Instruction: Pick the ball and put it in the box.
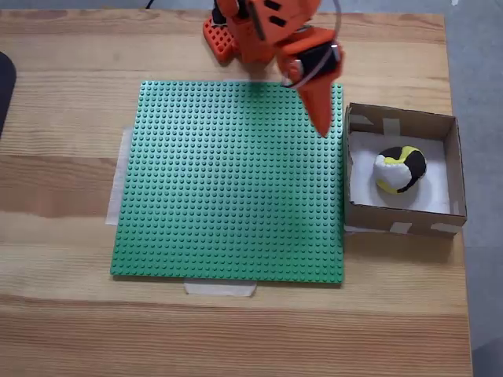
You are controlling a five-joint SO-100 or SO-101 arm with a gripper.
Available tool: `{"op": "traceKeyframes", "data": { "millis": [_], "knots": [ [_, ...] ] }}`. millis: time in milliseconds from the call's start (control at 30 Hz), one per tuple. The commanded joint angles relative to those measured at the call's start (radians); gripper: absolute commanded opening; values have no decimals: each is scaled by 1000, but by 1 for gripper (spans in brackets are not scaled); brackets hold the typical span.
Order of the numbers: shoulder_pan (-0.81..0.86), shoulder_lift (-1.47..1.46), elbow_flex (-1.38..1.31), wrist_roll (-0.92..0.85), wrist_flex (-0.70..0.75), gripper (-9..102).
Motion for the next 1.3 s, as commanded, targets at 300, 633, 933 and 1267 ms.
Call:
{"op": "traceKeyframes", "data": {
  "millis": [300,633,933,1267],
  "knots": [
    [204,252,196,6,-51,-1],
    [321,463,425,-26,-69,-1],
    [353,623,580,-23,-67,-1],
    [426,724,719,-25,-78,-1]
  ]
}}
